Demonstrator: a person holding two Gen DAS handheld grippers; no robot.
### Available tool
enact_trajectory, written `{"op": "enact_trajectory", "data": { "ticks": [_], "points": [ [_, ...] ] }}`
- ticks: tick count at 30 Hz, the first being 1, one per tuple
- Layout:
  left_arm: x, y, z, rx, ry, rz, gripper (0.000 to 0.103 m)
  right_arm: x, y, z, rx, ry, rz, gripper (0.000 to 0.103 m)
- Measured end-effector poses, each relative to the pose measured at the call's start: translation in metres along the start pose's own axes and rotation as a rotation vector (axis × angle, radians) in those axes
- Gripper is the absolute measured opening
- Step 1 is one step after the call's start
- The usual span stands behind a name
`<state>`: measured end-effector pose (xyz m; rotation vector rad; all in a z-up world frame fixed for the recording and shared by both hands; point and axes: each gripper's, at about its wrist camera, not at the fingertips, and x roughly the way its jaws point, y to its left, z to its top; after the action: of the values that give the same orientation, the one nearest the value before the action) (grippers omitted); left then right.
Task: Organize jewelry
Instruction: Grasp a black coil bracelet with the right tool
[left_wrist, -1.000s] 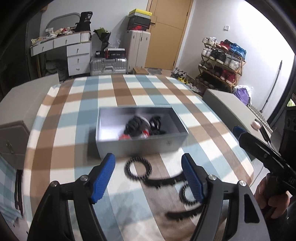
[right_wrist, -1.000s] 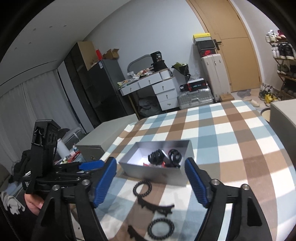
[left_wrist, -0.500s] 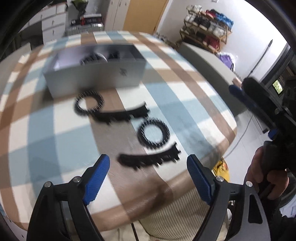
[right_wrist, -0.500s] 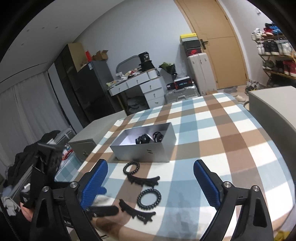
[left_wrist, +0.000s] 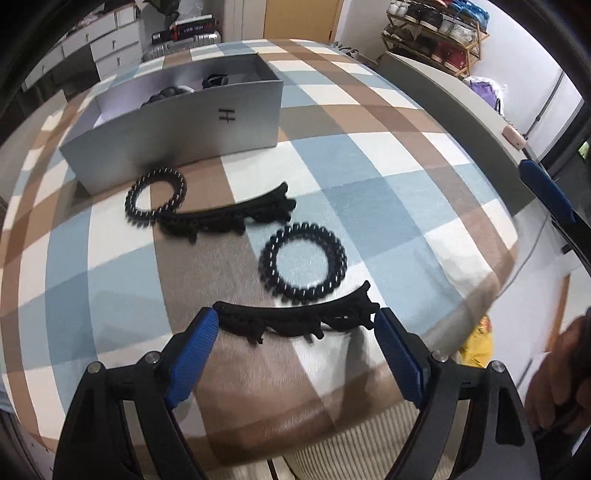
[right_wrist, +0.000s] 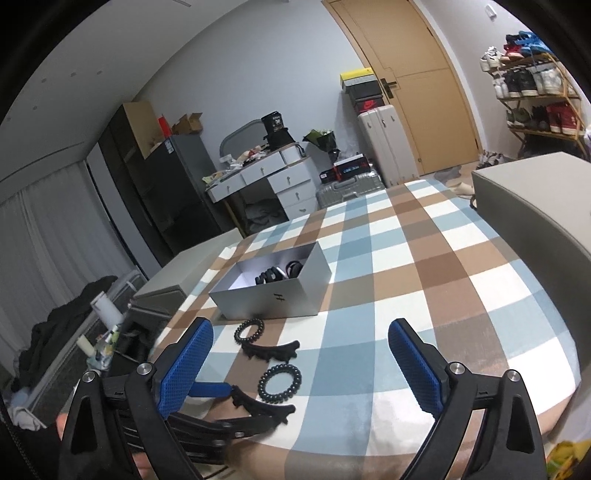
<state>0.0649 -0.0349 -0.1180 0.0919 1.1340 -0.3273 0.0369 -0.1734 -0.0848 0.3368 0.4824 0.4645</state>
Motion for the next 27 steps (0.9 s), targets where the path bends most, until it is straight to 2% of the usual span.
{"op": "enact_trajectory", "data": {
  "ticks": [6,11,14,17,23,27],
  "points": [
    [0.003,0.000,0.005,0.017,-0.003,0.031,0.084,0.005,-0.007,-0.007,0.012,0.023,0.007,0.097],
    [0.001,0.003,0.001,0.039,0.004,0.009,0.083,0.008,-0.014,-0.012,0.037,0.041,0.016,0.096],
    [-0.009,0.008,-0.007,0.068,-0.022,-0.004,0.083,0.014,-0.017,-0.016,0.044,0.070,0.016,0.097],
    [-0.028,0.019,-0.018,0.076,-0.083,-0.015,0.083,0.024,-0.017,-0.023,0.047,0.111,0.019,0.097],
    [-0.056,0.047,-0.032,0.002,-0.182,-0.038,0.083,0.055,0.001,-0.033,-0.009,0.213,0.007,0.096],
    [-0.059,0.063,-0.040,-0.060,-0.184,-0.052,0.083,0.082,0.020,-0.034,-0.112,0.271,-0.041,0.094]
  ]
}}
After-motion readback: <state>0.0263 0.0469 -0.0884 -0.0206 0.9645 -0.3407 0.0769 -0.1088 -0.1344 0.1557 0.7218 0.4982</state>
